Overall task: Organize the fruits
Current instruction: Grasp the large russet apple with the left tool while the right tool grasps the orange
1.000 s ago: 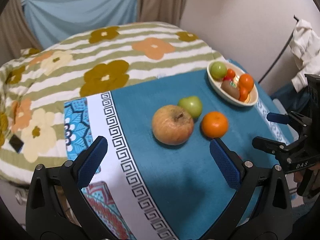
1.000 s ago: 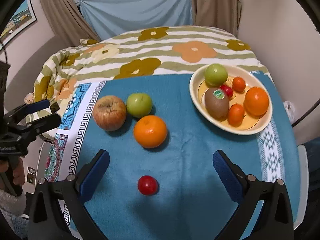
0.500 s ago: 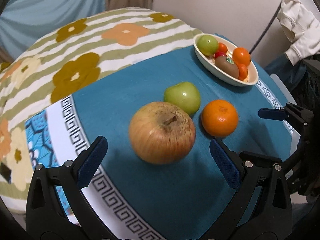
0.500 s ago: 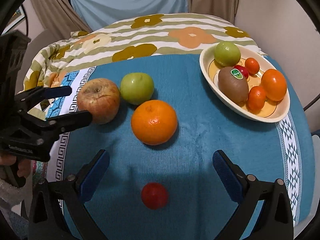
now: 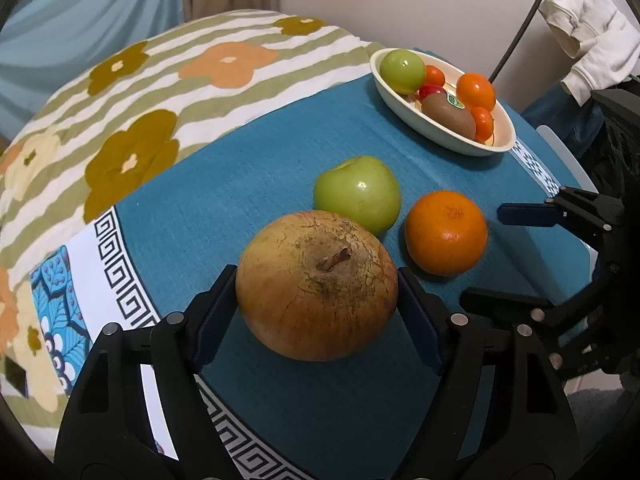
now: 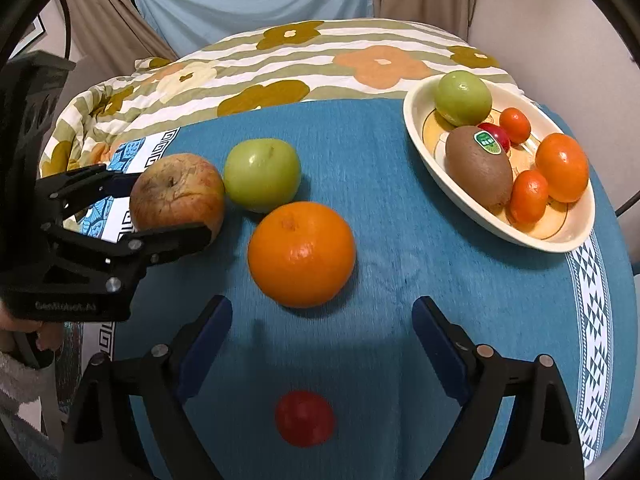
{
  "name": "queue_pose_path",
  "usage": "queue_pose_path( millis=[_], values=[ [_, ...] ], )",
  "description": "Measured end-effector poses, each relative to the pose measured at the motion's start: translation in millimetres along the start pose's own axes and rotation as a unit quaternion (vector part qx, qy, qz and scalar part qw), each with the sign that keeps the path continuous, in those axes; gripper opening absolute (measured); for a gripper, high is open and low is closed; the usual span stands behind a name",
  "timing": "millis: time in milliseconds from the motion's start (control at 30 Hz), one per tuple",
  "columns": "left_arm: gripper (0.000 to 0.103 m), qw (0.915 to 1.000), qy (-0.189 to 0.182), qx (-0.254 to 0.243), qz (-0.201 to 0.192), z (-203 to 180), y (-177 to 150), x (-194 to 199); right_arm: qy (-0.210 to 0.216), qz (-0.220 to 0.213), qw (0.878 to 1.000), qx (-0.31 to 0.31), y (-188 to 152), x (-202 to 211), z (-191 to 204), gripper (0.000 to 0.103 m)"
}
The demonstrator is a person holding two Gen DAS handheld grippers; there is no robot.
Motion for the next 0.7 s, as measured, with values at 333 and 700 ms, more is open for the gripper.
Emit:
queue_pose_path(
  millis=[333,700],
  values=[
    [0.082,0.9997,0.015,0.019,0.011,6,-10,7,0.014,0.009,1.0,0.006,9,-13,6,0.075],
    [0.082,0.9975,0.033,0.061,0.015,13,-20,14,0.032,0.01,0.999,-0.002,18,-21,7,0.064]
  ],
)
Point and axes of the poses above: each gripper's, at about its wrist camera, not at the fingertips, and x roughly against the way its jaws point, z to its left, y to its top, the point moved 6 cm from there along -x, roughly the way its jaws point, and after that the axes turned 9 degrees about -x, right-handed, at the moved point
